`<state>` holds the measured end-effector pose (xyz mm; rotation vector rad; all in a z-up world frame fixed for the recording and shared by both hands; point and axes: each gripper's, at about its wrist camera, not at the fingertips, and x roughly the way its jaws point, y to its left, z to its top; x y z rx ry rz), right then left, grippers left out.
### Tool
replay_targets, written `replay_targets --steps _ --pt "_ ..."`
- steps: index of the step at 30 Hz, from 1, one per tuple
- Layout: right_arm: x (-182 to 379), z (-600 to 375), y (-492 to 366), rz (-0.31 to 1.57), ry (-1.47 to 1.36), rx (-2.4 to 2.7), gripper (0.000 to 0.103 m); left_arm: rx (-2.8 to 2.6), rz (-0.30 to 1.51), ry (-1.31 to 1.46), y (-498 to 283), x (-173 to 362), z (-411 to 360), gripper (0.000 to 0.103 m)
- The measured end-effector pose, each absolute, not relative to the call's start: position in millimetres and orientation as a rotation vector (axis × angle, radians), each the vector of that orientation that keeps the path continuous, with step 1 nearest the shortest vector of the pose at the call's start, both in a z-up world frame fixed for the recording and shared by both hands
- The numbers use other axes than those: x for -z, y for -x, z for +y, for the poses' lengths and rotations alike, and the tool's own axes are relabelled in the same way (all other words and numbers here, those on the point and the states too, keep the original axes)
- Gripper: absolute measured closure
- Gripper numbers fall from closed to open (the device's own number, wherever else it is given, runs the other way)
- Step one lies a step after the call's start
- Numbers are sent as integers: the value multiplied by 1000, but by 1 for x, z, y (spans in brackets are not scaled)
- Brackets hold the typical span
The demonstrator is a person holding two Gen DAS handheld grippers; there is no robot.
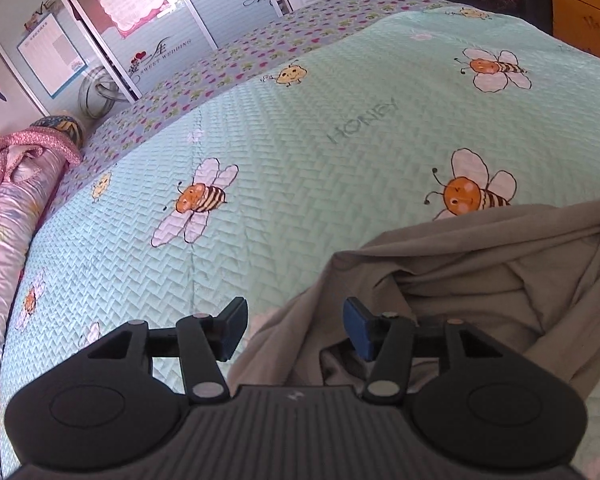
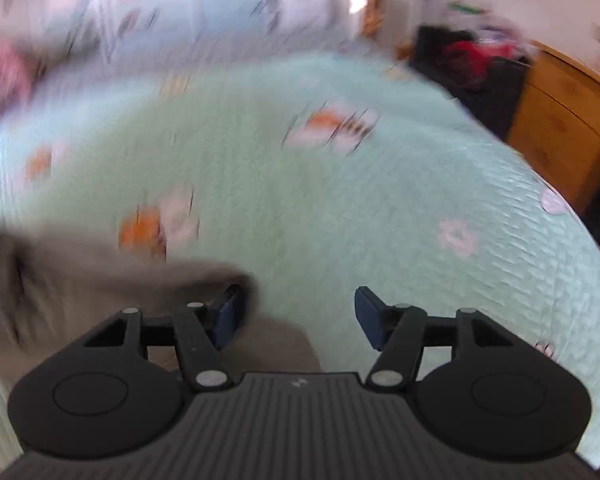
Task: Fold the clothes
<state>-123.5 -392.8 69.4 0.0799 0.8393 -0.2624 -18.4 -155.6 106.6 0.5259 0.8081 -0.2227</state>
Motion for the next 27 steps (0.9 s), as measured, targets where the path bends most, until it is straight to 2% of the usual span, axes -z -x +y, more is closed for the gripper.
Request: replay_targets --steps 1,6,9,13,16,21,24,25,27 --pt "-66 -387 120 880 -21 240 45 223 813 -524 20 -106 -156 47" --pt "-71 -400 160 879 -166 292 43 220 899 -476 19 -94 -153 45" --pt "-88 -394 187 735 -199 225 43 293 953 -370 21 -88 -148 45" --pt "-102 -346 177 628 -56 -6 44 337 989 -252 24 -81 -141 45" --pt "-87 -315 145 672 7 -97 54 341 987 -220 26 -80 -136 45" --pt "-42 -287 93 808 39 -137 55 349 982 -165 30 -79 -129 45" --pt "-27 -284 85 818 27 -126 55 353 980 -132 32 -78 -124 45" --pt "-24 -284 85 816 19 -117 59 355 979 -121 33 -78 -123 45" --pt "-22 -290 87 815 -30 -100 97 358 977 -99 35 -78 -120 45"
